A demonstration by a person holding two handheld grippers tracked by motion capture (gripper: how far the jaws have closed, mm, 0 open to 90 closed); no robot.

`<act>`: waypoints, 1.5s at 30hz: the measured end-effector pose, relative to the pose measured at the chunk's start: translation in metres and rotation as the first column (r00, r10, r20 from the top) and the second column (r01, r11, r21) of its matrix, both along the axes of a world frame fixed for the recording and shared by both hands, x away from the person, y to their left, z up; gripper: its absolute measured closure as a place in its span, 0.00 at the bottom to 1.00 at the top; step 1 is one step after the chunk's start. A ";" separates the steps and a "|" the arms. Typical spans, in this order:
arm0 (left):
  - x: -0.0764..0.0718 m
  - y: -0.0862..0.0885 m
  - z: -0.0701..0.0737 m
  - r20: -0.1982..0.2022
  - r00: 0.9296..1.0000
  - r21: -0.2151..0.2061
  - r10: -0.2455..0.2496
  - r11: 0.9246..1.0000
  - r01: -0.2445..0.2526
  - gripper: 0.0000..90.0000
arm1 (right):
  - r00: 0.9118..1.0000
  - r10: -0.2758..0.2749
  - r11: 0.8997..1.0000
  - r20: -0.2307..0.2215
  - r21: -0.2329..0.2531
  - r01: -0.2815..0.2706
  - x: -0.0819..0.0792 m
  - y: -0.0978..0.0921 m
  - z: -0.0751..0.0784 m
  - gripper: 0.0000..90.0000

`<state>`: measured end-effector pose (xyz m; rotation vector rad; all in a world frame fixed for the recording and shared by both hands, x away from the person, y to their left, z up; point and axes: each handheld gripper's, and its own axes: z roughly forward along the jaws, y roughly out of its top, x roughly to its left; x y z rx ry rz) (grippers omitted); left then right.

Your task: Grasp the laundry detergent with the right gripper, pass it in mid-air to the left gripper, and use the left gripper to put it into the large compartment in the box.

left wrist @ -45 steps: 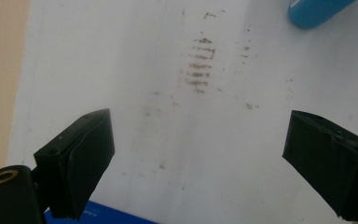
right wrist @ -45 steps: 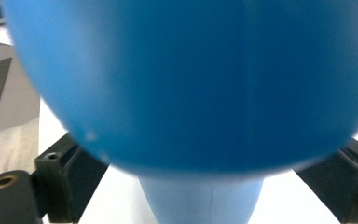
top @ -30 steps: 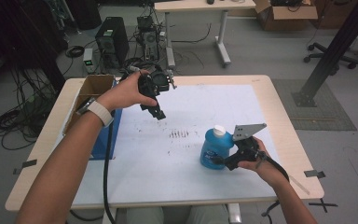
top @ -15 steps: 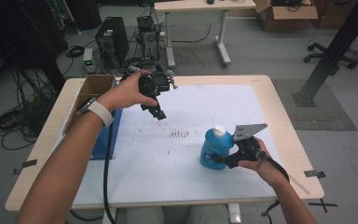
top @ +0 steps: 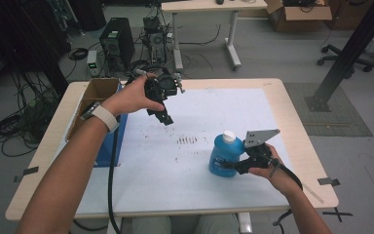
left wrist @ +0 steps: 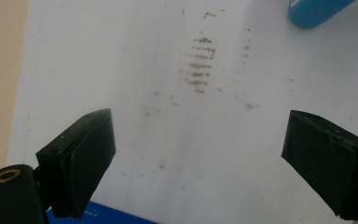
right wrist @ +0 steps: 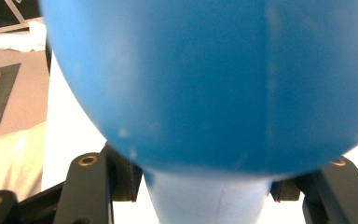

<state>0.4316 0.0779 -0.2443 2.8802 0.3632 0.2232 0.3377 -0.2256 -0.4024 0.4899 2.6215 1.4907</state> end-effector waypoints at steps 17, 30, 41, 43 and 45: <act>-0.008 0.001 0.008 0.003 1.000 -0.018 -0.024 1.000 0.024 0.11 | 0.998 0.000 1.000 0.056 -0.022 0.002 -0.007 0.002 0.018 0.48; -0.035 0.001 0.026 0.016 0.998 -0.044 -0.067 0.997 0.068 0.11 | 0.998 0.035 0.999 0.050 -0.015 -0.035 -0.014 0.003 0.059 0.48; -0.061 0.000 0.041 -0.004 0.996 -0.035 -0.092 0.995 0.092 0.10 | 0.996 0.083 0.996 0.027 -0.028 -0.082 -0.022 0.006 0.099 0.49; -0.066 0.000 0.044 -0.011 0.995 -0.029 -0.095 0.995 0.095 0.09 | 0.995 0.096 0.995 0.021 -0.032 -0.095 -0.023 0.008 0.106 0.49; -0.070 0.000 0.048 -0.012 0.995 -0.025 -0.100 0.995 0.099 0.09 | 0.994 0.110 0.993 0.019 -0.036 -0.109 -0.025 0.010 0.111 0.49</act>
